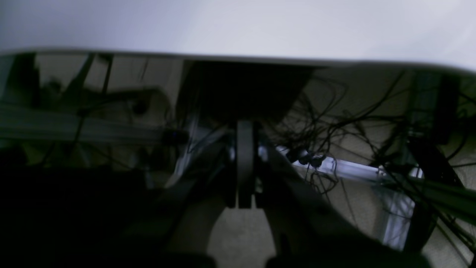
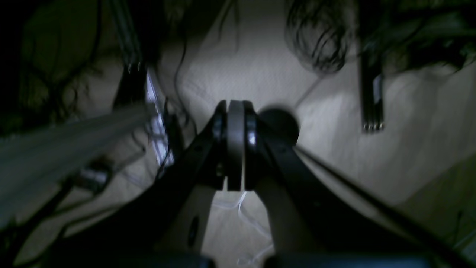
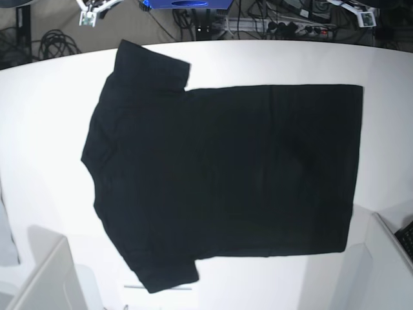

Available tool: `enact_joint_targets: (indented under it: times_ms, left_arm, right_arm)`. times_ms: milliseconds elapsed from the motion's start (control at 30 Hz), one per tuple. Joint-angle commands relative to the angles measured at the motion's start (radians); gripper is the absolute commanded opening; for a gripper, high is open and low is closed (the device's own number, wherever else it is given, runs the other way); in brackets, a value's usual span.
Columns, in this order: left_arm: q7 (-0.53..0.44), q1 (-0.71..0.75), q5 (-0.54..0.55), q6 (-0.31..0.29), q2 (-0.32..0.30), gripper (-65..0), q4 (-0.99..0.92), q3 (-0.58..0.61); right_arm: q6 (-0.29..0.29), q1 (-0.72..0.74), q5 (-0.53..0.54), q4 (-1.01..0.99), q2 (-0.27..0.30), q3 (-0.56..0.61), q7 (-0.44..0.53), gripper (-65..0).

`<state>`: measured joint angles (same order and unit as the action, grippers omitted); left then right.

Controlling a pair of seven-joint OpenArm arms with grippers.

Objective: Fold the T-shirt properly
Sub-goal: 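Move both grippers down to the shoulder corners of the black T-shirt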

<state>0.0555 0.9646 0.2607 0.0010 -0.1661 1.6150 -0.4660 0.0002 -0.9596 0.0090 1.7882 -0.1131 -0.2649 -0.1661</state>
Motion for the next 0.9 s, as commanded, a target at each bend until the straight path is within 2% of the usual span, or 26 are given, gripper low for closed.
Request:
enact_joint_targets:
  times_ms: [0,67,367,467,600,633,767,833,867]
  left_arm:
    - [0.005,0.014,0.016,0.004,-0.005,-65.0,0.055,-0.026]
    - [0.034,0.024,0.041,0.004,-0.005,-65.0,0.11,-0.046]
    - [0.037,0.006,0.052,0.004,-0.005,-65.0,0.273,-0.052]
    - [0.039,-0.025,0.052,0.004,-0.005,-65.0,0.278,-0.056]
    - [0.043,-0.062,0.052,0.003,-0.005,-65.0,0.278,-0.055]
    - [0.043,-0.063,0.052,-0.002,-0.005,-65.0,0.278,-0.055]
    - [0.048,-0.101,0.053,-0.091,-0.005,-65.0,0.273,-0.06]
    - [0.086,-0.112,0.053,-0.129,-0.005,-65.0,0.275,-0.072]
    - [0.109,-0.12,0.058,-0.14,-0.005,-59.1,0.278,-0.084]
  right_arm:
    - [0.002,-0.015,0.001,0.037,0.0,-0.003,0.003,-65.0]
    - [0.002,-0.012,0.001,0.08,0.0,-0.003,-0.014,-65.0]
    - [0.002,0.055,0.006,0.2,-0.007,0.006,-0.017,-65.0]
    - [0.004,0.095,0.09,0.198,-0.007,0.006,-0.022,-65.0]
    - [0.007,0.143,0.286,0.203,0.002,0.0,-0.111,-65.0]
    - [0.007,0.153,0.326,0.203,0.003,-0.001,-0.132,-63.5]
    - [0.008,0.186,0.469,0.2,0.046,0.003,-0.215,-38.1]
    - [0.008,0.198,0.533,0.195,0.059,0.0,-0.232,-32.0]
    - [0.008,0.202,0.555,0.193,0.066,0.0,-0.235,-31.5]
